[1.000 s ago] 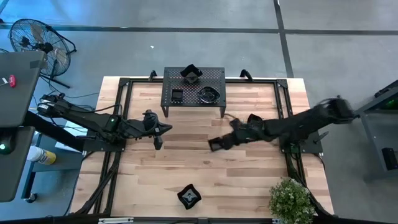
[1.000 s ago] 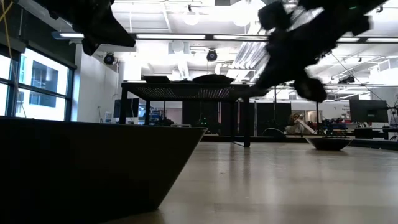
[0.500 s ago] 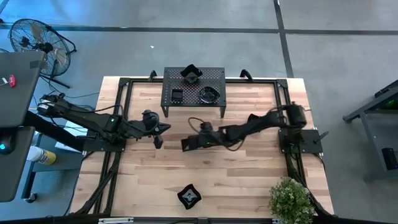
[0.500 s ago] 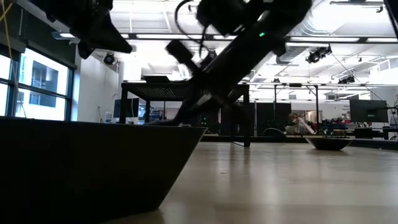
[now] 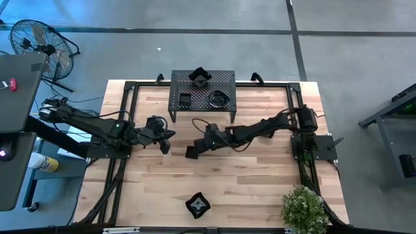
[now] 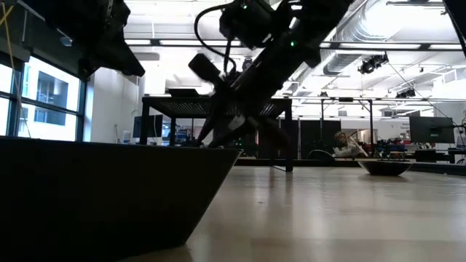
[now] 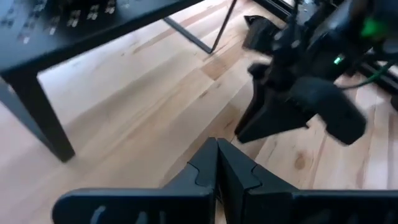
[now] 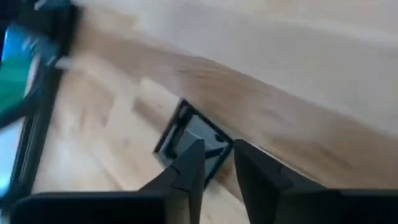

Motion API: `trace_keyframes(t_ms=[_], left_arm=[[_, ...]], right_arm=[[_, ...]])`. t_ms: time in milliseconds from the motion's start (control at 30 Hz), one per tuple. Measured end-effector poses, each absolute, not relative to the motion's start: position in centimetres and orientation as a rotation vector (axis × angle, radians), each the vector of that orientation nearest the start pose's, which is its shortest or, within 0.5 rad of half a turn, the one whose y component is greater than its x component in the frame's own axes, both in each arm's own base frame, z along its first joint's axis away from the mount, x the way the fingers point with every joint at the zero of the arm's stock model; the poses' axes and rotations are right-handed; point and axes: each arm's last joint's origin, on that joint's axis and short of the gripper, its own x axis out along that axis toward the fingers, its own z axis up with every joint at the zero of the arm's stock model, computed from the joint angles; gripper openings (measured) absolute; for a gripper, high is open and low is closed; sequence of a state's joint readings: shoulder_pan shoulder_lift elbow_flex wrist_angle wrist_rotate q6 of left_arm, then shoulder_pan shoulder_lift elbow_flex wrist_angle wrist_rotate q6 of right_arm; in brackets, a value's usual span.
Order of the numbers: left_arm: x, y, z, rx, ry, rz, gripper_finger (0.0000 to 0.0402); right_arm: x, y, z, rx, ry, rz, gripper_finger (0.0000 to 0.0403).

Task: Pick & Place Mini shaped plates
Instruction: Stack the black square plate on top of the black square plate on the shelf

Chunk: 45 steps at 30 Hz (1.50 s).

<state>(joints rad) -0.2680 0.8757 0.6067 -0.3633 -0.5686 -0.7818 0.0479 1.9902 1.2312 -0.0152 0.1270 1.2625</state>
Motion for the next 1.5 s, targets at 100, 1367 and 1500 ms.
trace_keyframes(t_ms=[100,1367,1500], left_arm=[[17.6,-3.2,24.3,-0.597,0.411,0.531,0.0001],[27.7,-3.0,14.6,-1.128,0.721,0.776,0.0094],[27.9,-3.3,14.0,-1.158,0.748,0.791,0.0076]], right_arm=[[41.0,0.6,17.5,0.989,0.652,-0.393,0.0092],[19.2,-0.5,23.1,0.542,0.181,-0.241,0.0003],[18.9,-0.5,23.5,0.509,0.164,-0.234,0.0003]])
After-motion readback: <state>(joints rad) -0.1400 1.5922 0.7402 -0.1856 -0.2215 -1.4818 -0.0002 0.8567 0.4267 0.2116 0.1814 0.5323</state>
